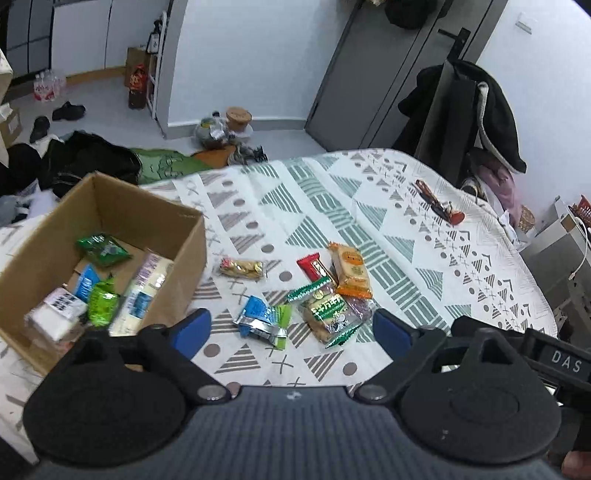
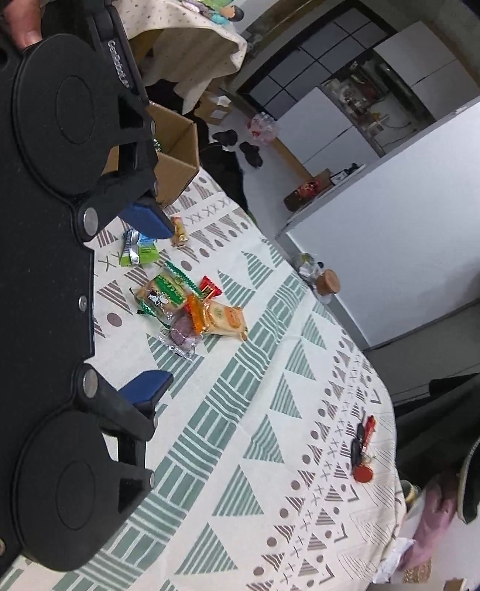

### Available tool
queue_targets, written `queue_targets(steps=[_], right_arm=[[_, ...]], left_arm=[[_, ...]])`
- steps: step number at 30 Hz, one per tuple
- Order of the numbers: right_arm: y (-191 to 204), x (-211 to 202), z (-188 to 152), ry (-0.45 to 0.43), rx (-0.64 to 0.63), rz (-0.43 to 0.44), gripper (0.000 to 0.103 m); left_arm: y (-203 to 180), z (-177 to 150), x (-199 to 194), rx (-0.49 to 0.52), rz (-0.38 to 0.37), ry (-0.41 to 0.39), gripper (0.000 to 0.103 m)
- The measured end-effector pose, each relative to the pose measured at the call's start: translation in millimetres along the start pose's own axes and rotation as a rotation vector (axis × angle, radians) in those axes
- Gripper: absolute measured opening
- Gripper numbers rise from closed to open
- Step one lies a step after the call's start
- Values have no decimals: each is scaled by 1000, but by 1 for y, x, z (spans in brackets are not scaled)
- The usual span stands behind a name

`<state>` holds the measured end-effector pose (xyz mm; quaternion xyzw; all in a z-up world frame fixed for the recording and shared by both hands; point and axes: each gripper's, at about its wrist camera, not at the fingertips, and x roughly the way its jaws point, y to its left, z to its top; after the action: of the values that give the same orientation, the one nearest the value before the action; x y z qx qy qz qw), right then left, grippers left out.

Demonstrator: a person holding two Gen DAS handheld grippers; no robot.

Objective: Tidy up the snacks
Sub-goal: 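Move both grippers back over the remaining snacks on the bed, then grasp the blue packet with the left gripper while the right grasps the purple packet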

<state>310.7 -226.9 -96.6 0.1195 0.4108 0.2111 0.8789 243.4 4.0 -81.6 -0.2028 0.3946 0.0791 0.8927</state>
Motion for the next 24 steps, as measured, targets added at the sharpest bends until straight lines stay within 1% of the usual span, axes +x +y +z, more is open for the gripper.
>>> queue_targets(steps=[3,7,11,16,20,24], right_arm=[[-3,13,1,26,-2,10,71],[-6,32,6,54,-10,16,66],[-11,53,13,71,-20,0,63],[-21,76,19,92,-20,3,59],[-26,95,21,112,-30,-2,58],[-31,112,22,129,-41,-7,58]], left_arm=[[1,-1,17,-9,-7,27,81],[2,-1,40,-15,-10,65,74],[6,-1,61,-22,-2,94,73],[11,-1,88,-40,-3,129,68],[14,-2,106,-48,10,143,67],[15,-3,120,-23,42,148,66]])
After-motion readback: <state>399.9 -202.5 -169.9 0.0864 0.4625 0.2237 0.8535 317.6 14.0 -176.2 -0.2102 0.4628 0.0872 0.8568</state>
